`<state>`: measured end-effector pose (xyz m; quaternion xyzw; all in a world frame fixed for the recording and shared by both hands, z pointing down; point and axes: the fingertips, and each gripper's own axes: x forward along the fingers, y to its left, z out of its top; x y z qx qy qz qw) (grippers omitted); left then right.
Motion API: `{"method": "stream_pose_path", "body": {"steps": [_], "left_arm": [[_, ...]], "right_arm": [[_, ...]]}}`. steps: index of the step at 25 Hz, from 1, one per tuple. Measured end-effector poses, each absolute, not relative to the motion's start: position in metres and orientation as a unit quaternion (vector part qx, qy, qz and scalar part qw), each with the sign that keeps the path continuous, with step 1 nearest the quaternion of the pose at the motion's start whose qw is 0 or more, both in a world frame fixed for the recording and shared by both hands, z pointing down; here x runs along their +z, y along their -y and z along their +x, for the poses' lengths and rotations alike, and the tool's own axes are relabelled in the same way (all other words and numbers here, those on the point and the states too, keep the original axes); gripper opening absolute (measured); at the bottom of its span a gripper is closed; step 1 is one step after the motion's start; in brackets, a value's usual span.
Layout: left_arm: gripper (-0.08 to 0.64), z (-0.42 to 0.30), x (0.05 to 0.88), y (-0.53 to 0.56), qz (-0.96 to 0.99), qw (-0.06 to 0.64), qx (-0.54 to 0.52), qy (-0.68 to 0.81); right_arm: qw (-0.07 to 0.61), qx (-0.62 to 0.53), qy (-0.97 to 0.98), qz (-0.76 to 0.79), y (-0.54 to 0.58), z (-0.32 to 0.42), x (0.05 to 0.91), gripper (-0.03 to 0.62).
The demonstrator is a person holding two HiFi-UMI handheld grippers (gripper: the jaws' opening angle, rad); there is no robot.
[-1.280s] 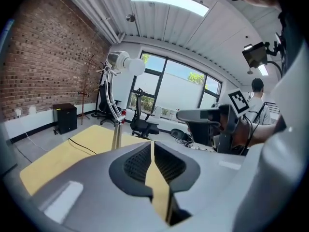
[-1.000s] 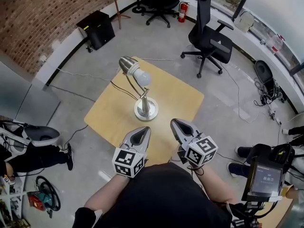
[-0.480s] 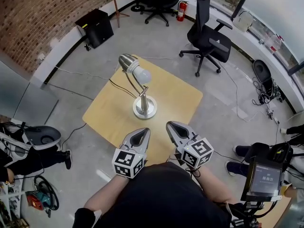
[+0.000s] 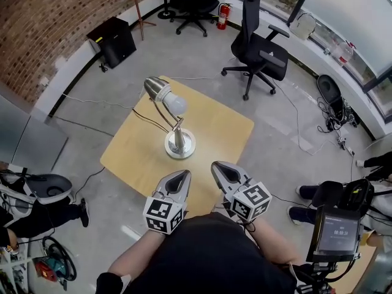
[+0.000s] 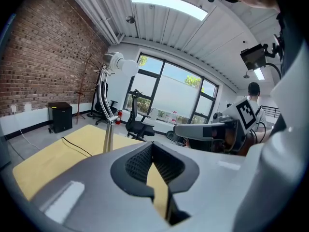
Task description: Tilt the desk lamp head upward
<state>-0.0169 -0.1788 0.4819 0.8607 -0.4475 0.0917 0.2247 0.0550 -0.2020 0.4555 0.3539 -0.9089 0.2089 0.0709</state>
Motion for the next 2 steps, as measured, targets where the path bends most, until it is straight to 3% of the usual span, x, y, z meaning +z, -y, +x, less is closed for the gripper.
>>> {"method": "stream_pose_path", "body": {"steps": [2], "left_arm": [[0.008, -0.0154, 0.4807, 0.1878, 0.862, 0.222, 0.092, 0.446]], "right_arm": [[0.07, 0.208, 0.907, 0.359, 0.2099, 0.058, 0.4546, 0.017]]}}
